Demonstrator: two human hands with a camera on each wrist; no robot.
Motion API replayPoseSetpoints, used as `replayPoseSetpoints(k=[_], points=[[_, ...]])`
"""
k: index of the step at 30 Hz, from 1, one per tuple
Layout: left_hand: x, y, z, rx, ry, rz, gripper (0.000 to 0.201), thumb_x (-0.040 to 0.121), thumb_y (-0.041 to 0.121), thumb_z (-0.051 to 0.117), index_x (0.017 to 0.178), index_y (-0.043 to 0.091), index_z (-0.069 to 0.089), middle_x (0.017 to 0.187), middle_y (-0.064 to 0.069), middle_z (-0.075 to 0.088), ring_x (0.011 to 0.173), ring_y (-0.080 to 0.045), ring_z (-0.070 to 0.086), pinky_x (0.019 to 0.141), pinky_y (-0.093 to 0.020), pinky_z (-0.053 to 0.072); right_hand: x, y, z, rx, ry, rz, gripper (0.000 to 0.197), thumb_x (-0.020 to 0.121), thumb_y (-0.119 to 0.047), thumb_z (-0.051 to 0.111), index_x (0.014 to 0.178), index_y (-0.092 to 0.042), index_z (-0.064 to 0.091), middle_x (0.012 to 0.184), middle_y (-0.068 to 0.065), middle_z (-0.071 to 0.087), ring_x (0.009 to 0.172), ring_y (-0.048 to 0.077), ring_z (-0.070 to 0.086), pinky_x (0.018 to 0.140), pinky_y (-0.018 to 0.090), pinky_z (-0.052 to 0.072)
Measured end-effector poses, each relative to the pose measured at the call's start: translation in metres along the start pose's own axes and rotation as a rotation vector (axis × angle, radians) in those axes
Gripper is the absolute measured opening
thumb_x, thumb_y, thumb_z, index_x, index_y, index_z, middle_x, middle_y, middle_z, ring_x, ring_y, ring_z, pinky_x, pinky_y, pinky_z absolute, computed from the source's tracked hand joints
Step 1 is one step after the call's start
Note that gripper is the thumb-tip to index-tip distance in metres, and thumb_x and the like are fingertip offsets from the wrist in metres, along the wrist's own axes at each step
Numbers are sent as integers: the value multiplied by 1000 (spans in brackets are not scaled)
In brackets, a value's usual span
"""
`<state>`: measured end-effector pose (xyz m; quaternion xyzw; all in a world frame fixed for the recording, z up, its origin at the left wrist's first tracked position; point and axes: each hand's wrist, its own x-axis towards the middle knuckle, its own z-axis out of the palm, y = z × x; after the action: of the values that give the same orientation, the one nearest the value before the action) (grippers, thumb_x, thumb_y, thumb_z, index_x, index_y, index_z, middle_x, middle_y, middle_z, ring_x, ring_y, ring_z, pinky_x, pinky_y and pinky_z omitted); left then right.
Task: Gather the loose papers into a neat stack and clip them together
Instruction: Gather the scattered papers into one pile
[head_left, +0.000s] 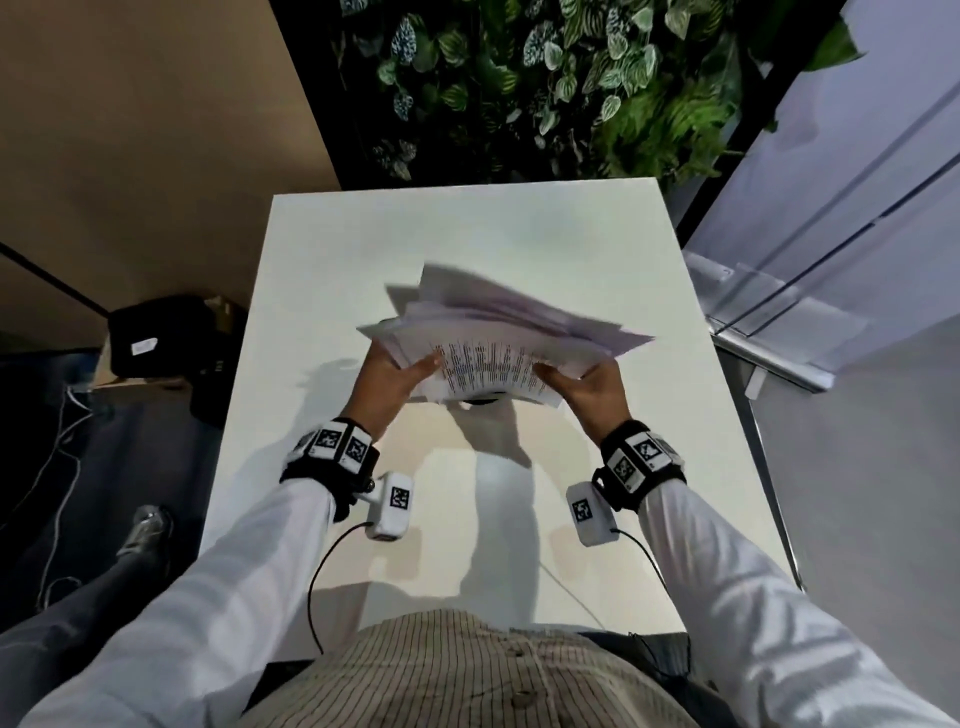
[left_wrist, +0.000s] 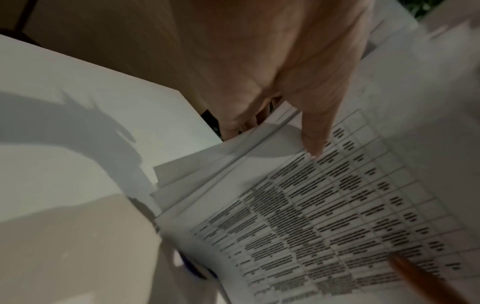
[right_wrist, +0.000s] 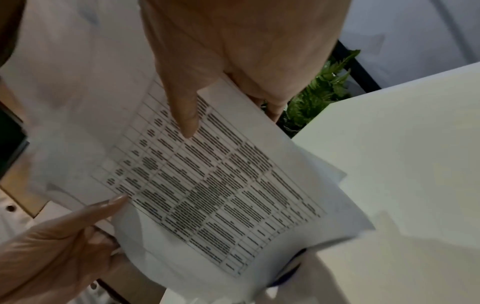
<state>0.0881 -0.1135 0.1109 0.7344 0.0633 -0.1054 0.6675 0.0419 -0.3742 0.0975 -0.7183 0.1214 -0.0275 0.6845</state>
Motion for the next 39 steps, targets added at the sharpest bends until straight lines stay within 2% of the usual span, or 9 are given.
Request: replayPoseSetpoints(k=[3, 6, 10, 15, 21, 25, 29, 34, 39], points=[[-4, -6, 12, 29, 6, -11, 52, 88, 6, 72, 136, 4, 53, 130, -14, 67, 121, -28, 65, 104, -42, 53, -3, -2, 6, -103, 7, -36, 19, 88, -5, 77, 105, -9, 72, 96, 1, 73, 87, 8, 68, 81, 29, 54], [-3, 3, 23, 19, 48, -7, 45, 94, 9, 65, 137, 4, 54, 130, -13, 68, 120, -28, 65, 105, -39, 50, 5, -7, 14, -134, 35, -58, 15, 88, -24, 74, 99, -35, 73, 98, 3, 76, 94, 25, 72, 87, 50, 58], [2, 18, 13, 23, 73, 40, 37, 94, 15, 66, 129, 4, 60, 118, -10, 73, 107, -24, 70, 93, -38, 55, 12, -18, 9, -79, 87, -80, 22, 90, -26, 73, 110, -15, 69, 100, 7, 77, 94, 26, 73, 88, 49, 60], [1, -2, 7, 55, -15, 42, 61, 90, 12, 71, 144, 13, 41, 139, -9, 61, 132, -24, 58, 111, -43, 45, 3, -7, 7, -83, 15, -48, 29, 83, -20, 79, 110, -29, 71, 111, 7, 75, 108, 28, 71, 98, 53, 56], [0, 10, 27, 188, 76, 71, 31, 102, 14, 50, 132, 6, 54, 121, -6, 67, 116, -27, 63, 101, -38, 50, 11, -10, 17, -137, 116, -43, 21, 88, -28, 72, 102, -12, 71, 94, 14, 75, 87, 31, 71, 83, 58, 57], [-4, 14, 16, 146, 32, 129, 43, 102, 18, 53, 144, 14, 42, 129, 4, 63, 113, -5, 62, 98, -17, 49, 7, -16, 11, -1, 86, -44, 24, 89, -10, 75, 111, -1, 68, 98, 14, 74, 87, 20, 69, 82, 43, 59], [-11, -5, 11, 175, 18, 106, 48, 100, 11, 56, 142, 19, 35, 134, 3, 57, 114, 2, 59, 110, -36, 44, -4, -6, 8, -19, 41, -55, 31, 87, -10, 79, 115, -10, 66, 107, 7, 75, 98, 17, 73, 86, 29, 59], [-8, 14, 26, 179, 109, 148, 42, 103, 15, 49, 144, 9, 45, 131, -7, 64, 121, -22, 61, 102, -32, 48, 9, -16, 26, -79, 122, -130, 36, 90, -16, 70, 124, -7, 63, 111, 9, 73, 102, 23, 70, 87, 37, 57], [-10, 21, 21, 44, 126, 179, 51, 100, 14, 56, 148, 13, 38, 135, -2, 62, 112, 5, 64, 96, -15, 50, 8, -20, 23, -12, 145, -206, 36, 91, -12, 69, 126, -10, 59, 118, 13, 70, 111, 31, 68, 94, 42, 57]])
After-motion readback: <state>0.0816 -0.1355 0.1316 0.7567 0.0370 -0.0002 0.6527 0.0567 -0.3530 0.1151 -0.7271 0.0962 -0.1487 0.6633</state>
